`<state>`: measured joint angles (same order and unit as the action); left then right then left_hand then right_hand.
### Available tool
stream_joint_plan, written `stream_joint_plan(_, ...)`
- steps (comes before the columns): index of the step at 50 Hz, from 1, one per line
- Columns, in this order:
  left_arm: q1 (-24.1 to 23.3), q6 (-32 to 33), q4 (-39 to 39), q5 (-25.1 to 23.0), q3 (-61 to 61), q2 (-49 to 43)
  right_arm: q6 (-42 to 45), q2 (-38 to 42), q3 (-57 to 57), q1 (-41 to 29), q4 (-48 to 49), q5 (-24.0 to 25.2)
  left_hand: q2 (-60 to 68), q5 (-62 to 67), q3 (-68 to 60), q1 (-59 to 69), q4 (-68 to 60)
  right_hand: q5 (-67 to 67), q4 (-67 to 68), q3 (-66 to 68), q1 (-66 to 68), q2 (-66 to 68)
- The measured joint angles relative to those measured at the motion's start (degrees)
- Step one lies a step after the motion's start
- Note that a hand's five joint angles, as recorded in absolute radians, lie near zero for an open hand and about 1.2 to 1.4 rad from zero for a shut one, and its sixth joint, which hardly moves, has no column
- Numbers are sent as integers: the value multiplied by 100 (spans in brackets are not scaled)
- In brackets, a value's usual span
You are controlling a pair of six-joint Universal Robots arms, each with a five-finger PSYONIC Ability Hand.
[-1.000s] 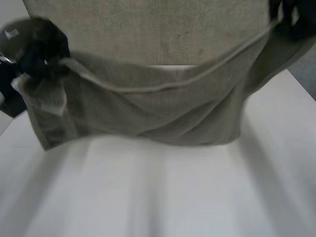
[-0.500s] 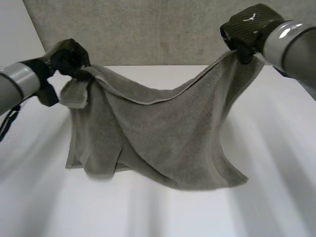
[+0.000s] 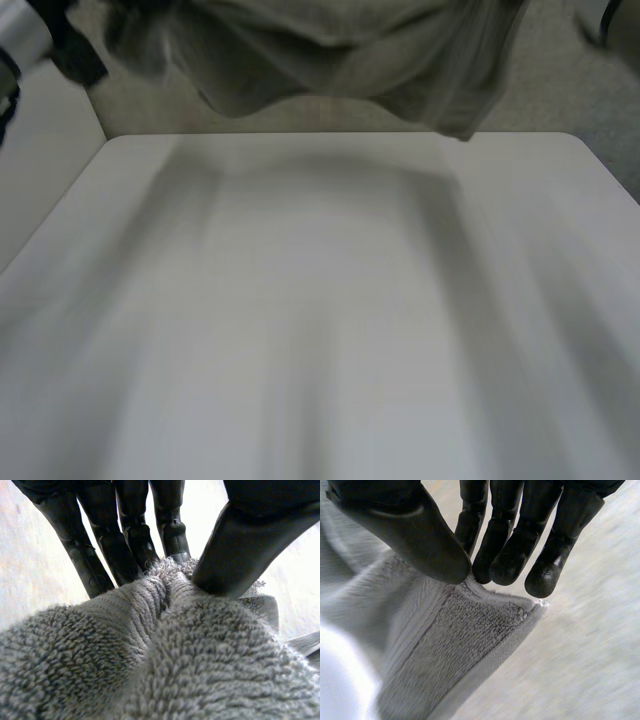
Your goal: Fold the towel.
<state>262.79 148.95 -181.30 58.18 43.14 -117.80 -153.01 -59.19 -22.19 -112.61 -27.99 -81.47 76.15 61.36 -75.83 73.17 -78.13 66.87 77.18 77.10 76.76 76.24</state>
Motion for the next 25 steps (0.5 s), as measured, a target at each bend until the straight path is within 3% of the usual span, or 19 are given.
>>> stream_joint_plan(5, 188, 342, -77, -574, 1296, 44, 304, -210, -1391, 19, -395, 284, 2, 0, 0, 0, 0, 0, 0, 0, 0, 1)
stream_joint_plan(12, 458, 1837, -263, -1216, 3385, -184, 884, -603, -4073, 224, 149, 596, 3, 1, 0, 0, 0, 0, 0, 0, 0, 1)
stream_joint_plan(21, 612, 3994, -85, -1329, 4604, -614, 1276, -843, -6475, 519, 1450, 652, 3, 29, 0, 0, 11, 0, 0, 0, 0, 1)
stream_joint_plan(25, 680, 4610, 224, -1298, 4724, -672, 1354, -906, -7105, 578, 1823, 642, -846, -291, 786, -505, 1077, 0, 0, 0, 0, 1)
